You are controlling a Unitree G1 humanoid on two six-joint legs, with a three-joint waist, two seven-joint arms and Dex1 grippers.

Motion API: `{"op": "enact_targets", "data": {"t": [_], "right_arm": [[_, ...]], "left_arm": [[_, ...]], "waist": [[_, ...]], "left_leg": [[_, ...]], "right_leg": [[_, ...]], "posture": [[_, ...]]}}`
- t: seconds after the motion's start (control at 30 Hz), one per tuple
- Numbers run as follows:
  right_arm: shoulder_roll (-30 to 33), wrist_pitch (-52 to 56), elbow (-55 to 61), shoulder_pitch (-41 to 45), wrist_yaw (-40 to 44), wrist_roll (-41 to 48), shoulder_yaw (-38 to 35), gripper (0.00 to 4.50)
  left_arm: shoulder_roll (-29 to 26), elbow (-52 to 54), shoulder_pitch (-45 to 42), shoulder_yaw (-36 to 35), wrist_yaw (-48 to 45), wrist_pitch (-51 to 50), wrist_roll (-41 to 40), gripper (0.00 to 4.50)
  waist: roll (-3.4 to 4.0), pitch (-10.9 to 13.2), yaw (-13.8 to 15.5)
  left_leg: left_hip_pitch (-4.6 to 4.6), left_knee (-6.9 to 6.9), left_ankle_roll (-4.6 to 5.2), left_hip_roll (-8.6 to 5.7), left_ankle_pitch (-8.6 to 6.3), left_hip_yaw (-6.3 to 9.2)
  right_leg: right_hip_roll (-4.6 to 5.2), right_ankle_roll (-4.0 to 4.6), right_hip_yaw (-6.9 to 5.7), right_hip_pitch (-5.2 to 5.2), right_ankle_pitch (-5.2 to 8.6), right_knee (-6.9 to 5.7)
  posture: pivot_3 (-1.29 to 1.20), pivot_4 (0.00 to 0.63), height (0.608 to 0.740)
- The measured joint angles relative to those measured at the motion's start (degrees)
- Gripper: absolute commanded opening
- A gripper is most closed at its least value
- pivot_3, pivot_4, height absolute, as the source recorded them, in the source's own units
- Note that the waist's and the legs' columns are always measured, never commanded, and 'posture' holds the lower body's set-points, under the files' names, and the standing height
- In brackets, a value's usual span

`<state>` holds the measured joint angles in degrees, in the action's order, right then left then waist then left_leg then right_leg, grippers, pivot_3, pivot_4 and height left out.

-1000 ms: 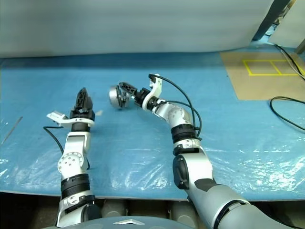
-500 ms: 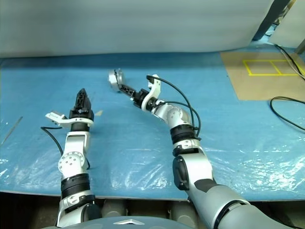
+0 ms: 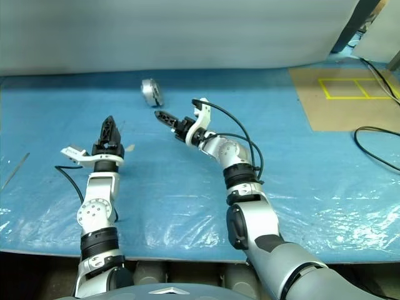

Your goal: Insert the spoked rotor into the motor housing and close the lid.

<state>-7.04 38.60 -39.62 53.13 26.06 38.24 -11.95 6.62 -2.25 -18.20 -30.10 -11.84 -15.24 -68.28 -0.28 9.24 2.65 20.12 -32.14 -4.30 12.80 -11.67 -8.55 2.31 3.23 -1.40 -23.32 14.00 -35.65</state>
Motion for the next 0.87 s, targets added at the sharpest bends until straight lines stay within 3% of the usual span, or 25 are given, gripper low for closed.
{"op": "enact_targets", "data": {"t": [0.87], "right_arm": [[0.0, -0.16, 0.0, -0.05, 0.0, 0.0, 0.28, 4.35]], "left_arm": [[0.18, 0.29, 0.2, 0.6, 1.15, -0.2, -0.17, 3.02]], "waist": [[0.0, 0.0, -0.01]], "left_leg": [[-0.01, 0.0, 0.0, 0.0, 0.0, 0.0]], "right_leg": [[0.0, 0.0, 0.0, 0.0, 0.0, 0.0]], "posture": [[0.0, 0.15, 0.74]]}}
